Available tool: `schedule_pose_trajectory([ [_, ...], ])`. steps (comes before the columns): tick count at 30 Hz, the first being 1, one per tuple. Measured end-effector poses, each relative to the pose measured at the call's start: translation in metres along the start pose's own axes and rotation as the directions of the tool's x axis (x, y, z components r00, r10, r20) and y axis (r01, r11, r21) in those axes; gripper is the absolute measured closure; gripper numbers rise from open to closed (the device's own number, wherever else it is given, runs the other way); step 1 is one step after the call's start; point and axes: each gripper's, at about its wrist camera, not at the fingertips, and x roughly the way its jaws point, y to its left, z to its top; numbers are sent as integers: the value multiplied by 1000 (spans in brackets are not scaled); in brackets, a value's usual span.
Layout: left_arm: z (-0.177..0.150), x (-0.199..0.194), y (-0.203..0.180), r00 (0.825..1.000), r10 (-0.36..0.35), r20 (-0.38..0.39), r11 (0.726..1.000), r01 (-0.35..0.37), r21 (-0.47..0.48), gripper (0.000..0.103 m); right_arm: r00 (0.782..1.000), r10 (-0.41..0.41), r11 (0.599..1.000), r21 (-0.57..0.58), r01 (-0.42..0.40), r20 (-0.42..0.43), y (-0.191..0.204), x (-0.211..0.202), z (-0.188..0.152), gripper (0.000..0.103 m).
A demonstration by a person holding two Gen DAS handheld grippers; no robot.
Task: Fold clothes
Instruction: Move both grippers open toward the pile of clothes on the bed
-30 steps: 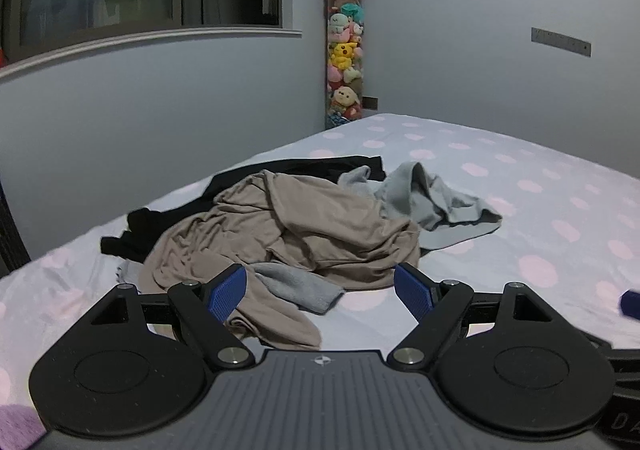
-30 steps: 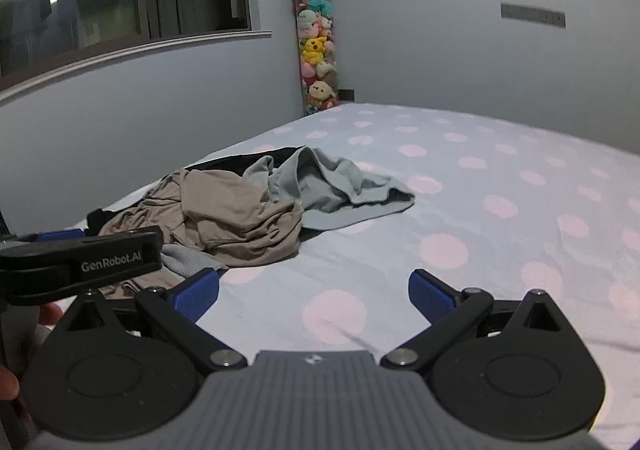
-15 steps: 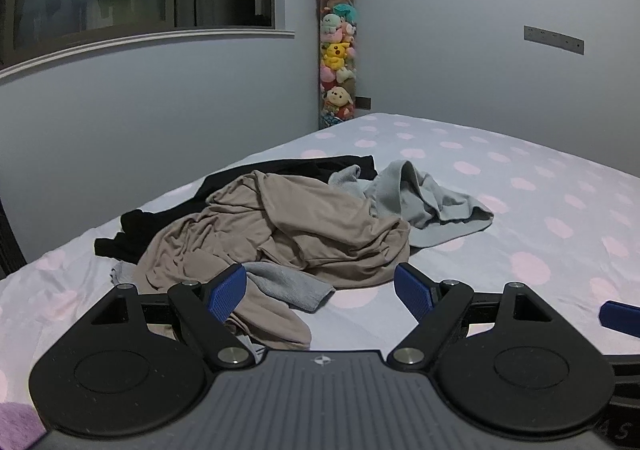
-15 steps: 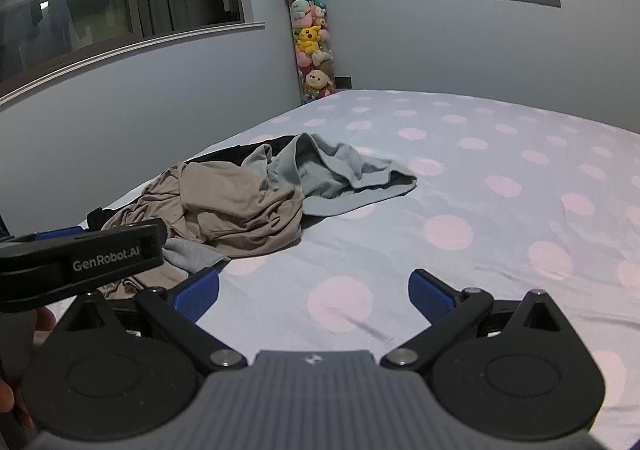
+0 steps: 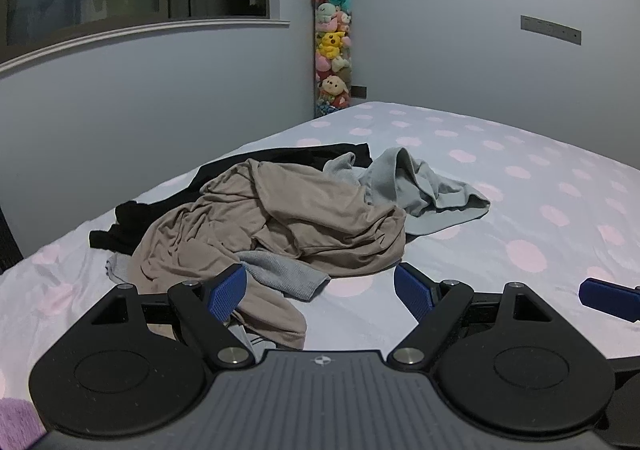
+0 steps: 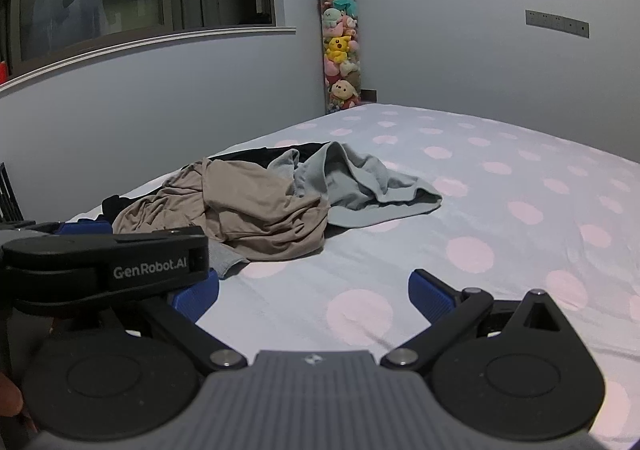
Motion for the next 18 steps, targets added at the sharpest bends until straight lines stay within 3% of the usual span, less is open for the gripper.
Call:
schedule_pose_trajectory([
  [18,-1,3,-1,999,-16,-31,1000,15,-12,22,1000,10,1000,16,-9,-20,-4,1,-2,1],
])
